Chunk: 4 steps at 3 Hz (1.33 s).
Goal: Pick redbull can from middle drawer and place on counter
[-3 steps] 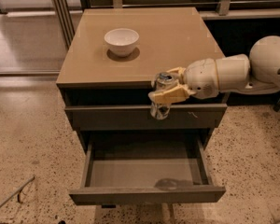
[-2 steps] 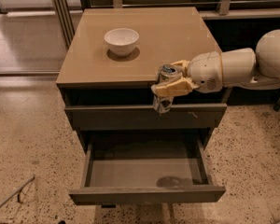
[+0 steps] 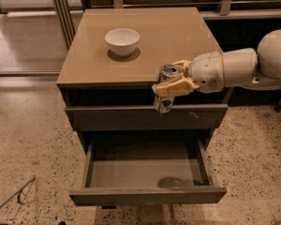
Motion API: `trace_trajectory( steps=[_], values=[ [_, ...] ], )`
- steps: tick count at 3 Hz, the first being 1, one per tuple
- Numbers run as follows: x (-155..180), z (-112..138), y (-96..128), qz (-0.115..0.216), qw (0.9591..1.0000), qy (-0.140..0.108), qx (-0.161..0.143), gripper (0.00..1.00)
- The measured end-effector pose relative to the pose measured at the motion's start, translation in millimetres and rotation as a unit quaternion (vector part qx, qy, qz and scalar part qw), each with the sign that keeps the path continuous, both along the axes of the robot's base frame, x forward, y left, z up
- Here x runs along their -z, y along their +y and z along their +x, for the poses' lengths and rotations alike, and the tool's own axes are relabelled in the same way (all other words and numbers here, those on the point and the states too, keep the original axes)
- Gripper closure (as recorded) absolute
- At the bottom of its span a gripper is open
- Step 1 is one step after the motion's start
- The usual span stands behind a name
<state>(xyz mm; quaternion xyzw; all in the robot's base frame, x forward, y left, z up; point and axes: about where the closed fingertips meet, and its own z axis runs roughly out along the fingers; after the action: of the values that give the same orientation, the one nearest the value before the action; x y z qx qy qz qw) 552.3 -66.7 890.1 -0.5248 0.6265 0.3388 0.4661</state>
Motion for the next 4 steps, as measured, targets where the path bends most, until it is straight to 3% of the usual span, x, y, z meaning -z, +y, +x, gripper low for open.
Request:
trace_trajectory(
  steps=[1,4],
  values=[
    [-12,23,-12,-0.004,0.9999,-0.009,0.012,1.0],
    [-24,138,-34,0.002,0.9994,-0.024,0.023,1.0]
  ],
)
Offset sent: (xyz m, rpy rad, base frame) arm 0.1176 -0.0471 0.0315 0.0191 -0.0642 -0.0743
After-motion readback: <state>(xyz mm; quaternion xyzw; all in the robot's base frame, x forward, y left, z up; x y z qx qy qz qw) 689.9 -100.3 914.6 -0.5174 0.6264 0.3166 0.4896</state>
